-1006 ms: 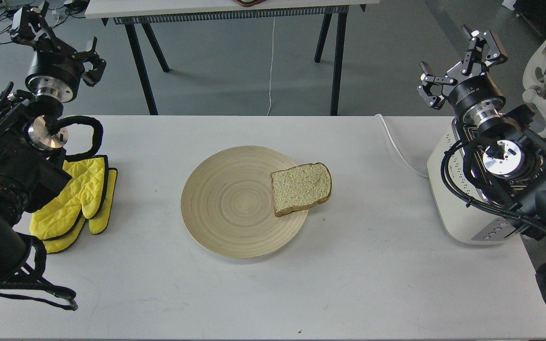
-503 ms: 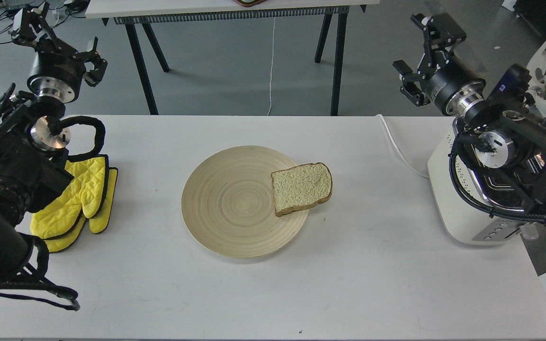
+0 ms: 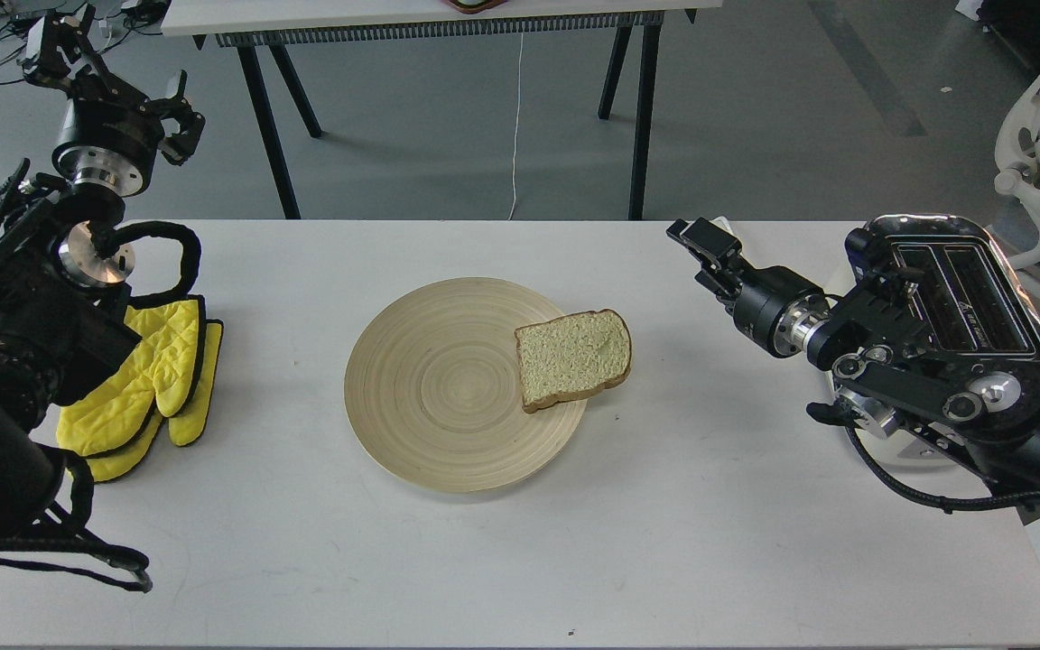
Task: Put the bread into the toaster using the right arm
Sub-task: 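Reach the right gripper toward the bread slice on the wooden plate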
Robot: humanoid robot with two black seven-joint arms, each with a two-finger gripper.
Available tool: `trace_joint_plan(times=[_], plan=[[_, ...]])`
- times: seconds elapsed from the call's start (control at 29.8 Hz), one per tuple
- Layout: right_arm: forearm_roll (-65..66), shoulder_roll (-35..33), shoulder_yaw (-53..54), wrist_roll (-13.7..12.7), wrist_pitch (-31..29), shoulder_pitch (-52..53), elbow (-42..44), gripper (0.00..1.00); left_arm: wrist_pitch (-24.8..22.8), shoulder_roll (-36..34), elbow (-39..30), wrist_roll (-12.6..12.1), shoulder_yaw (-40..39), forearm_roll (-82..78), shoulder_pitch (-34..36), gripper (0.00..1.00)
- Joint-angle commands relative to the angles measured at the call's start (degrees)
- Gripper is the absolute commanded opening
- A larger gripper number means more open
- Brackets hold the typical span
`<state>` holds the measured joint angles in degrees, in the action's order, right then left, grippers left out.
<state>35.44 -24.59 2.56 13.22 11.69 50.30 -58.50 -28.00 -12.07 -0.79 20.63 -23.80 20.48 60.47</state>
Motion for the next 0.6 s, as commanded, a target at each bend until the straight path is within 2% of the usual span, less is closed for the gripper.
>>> trace_joint_plan(times=[0.0, 0.23, 0.37, 0.57], plan=[[0.5, 2.7, -2.5, 0.0, 1.0, -1.2, 1.6, 0.79, 0.0, 0.0, 0.0, 0.0, 0.2, 0.0, 0.0, 1.0], [1.2, 8.2, -4.2, 0.1, 1.1, -3.1, 7.4, 0.76, 0.0, 0.0, 0.0, -0.1, 0.2, 0.0, 0.0, 1.0], [1.2, 9.7, -4.1, 0.1, 1.1, -3.3, 8.3, 0.7, 0.0, 0.0, 0.0, -0.1, 0.2, 0.0, 0.0, 1.0], [1.2, 10.6, -4.4, 0.1, 1.1, -3.4, 9.4, 0.53, 0.0, 0.1, 0.0, -0.1, 0.2, 0.0, 0.0, 1.0]])
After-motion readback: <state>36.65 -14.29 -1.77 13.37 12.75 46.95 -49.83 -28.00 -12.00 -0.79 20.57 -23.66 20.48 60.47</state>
